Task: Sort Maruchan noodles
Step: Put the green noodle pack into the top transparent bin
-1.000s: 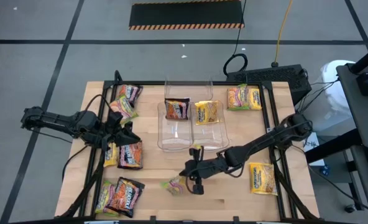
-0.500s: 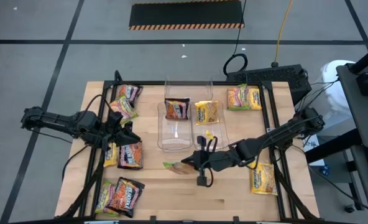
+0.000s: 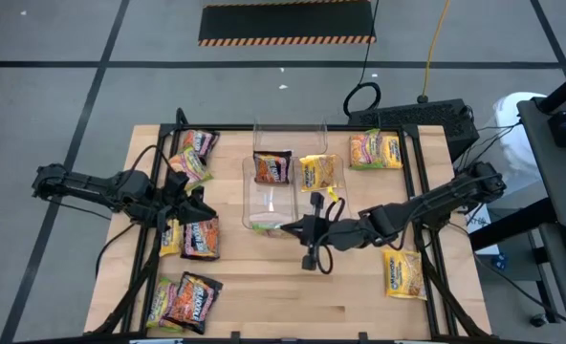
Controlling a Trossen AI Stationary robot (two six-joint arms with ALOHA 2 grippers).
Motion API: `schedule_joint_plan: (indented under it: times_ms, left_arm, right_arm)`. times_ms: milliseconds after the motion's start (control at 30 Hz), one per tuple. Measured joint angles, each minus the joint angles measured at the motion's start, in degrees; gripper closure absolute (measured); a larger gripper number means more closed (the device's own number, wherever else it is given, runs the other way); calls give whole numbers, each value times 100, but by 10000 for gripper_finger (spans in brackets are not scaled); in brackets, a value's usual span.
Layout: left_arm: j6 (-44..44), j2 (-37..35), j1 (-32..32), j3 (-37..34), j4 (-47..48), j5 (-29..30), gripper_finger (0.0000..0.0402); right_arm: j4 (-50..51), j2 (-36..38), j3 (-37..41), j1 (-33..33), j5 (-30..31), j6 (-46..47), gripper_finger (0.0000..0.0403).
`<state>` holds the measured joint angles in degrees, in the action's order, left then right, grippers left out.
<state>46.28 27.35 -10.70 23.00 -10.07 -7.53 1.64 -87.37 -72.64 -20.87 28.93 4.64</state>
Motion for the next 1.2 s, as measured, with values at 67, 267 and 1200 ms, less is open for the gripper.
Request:
schedule_joint_plan:
  times_ms: [67,267,1200]
  left_arm:
    - [0,2,0,0,0,0,300]
    - [0,0,0,0,0,0,300]
    - [-118,0,0,0,146,9,300]
  right_arm:
    - [-16,10,0,86,2,-35,403]
    - [-68,10,0,350,112,-280,403]
    - [-388,896,0,2610,264,-1543,403]
